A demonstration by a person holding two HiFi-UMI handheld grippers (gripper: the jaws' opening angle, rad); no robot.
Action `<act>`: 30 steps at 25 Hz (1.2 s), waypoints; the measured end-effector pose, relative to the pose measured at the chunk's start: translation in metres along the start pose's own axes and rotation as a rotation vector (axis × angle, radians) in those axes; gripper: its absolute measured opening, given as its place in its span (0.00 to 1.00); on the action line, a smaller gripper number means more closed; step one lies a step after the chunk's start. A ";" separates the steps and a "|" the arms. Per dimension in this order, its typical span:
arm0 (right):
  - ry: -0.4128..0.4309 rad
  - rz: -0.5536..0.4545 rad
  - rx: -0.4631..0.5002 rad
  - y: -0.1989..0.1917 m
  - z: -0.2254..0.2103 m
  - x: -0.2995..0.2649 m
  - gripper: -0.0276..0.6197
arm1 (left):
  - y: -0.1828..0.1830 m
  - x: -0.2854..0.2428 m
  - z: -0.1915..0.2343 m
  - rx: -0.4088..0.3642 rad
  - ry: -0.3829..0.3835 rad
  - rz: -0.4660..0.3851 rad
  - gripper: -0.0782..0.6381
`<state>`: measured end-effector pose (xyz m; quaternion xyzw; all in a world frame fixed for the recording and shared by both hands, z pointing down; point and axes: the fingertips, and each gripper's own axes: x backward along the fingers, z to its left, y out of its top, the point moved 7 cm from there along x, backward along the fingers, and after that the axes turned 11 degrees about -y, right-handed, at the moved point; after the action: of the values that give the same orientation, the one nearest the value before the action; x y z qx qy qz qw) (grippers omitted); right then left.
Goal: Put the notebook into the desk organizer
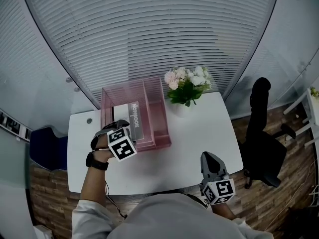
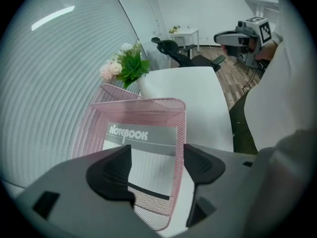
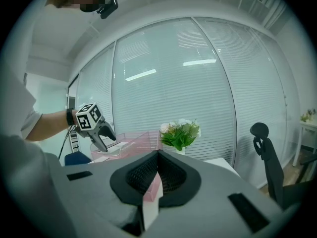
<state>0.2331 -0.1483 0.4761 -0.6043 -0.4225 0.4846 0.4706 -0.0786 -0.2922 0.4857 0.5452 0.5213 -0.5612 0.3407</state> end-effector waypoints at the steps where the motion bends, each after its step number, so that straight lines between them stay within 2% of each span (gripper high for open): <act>1: 0.005 -0.003 0.003 0.001 0.003 0.000 0.06 | -0.002 0.006 -0.001 0.012 0.018 -0.035 0.58; 3: 0.017 -0.010 0.008 0.004 0.009 -0.002 0.06 | -0.007 0.020 -0.005 0.038 0.065 -0.119 0.55; 8: 0.053 -0.023 0.032 0.011 0.028 -0.005 0.06 | -0.035 0.056 -0.023 0.119 0.189 -0.335 0.39; 17: 0.105 -0.054 0.077 0.021 0.066 -0.005 0.06 | -0.096 0.083 -0.075 0.304 0.301 -0.586 0.22; 21: 0.119 -0.060 0.094 0.024 0.080 -0.001 0.06 | -0.115 0.093 -0.093 0.404 0.327 -0.715 0.13; 27: 0.133 -0.068 0.118 0.026 0.093 0.002 0.06 | -0.137 0.103 -0.112 0.513 0.352 -0.856 0.12; 30: 0.137 -0.071 0.131 0.026 0.098 0.006 0.06 | -0.144 0.101 -0.121 0.554 0.350 -0.897 0.12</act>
<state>0.1393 -0.1319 0.4414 -0.5887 -0.3778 0.4517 0.5537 -0.2024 -0.1252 0.4354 0.4240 0.5841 -0.6684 -0.1796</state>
